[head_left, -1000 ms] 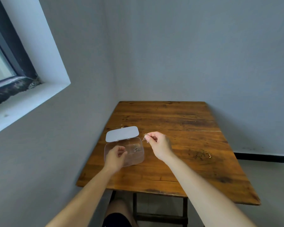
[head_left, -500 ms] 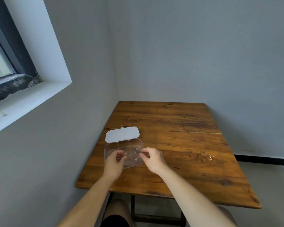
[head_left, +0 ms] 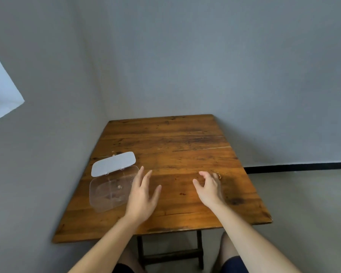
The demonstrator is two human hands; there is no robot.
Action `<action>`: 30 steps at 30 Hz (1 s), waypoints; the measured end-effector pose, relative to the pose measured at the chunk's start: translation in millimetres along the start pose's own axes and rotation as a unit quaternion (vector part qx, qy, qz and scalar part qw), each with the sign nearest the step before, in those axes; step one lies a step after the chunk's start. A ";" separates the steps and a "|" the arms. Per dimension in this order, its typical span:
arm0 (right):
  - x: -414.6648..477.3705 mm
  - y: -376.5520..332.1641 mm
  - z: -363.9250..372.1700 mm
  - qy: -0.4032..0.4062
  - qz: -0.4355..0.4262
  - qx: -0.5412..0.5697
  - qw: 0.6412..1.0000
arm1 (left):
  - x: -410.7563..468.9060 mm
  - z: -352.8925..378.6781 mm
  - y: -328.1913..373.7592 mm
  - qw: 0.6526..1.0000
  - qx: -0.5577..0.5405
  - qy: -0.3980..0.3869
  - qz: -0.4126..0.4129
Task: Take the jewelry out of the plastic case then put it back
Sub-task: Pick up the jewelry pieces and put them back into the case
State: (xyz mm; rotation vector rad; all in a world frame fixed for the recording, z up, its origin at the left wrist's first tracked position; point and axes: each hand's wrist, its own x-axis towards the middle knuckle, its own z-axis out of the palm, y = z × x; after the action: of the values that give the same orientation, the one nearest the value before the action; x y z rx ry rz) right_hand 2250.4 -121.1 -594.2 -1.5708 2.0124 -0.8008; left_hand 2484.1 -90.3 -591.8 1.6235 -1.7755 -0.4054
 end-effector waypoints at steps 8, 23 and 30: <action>22.4 54.9 -37.7 0.052 0.067 -0.125 0.989 | 21.9 61.7 18.5 0.980 0.104 -0.171 0.017; 80.2 84.0 -28.5 0.052 -0.088 -0.030 0.994 | 102.5 111.0 17.7 0.961 0.184 -0.207 0.024; 100.8 77.8 -15.0 0.010 -0.129 -0.109 0.986 | 145.7 120.9 11.3 0.956 0.210 -0.202 0.014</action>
State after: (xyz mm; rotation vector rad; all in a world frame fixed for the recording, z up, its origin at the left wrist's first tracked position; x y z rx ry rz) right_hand 2161.5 -202.7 -637.6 -1.9865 1.9908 -0.7101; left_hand 2397.8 -254.6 -631.0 1.9008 -2.3131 -0.3852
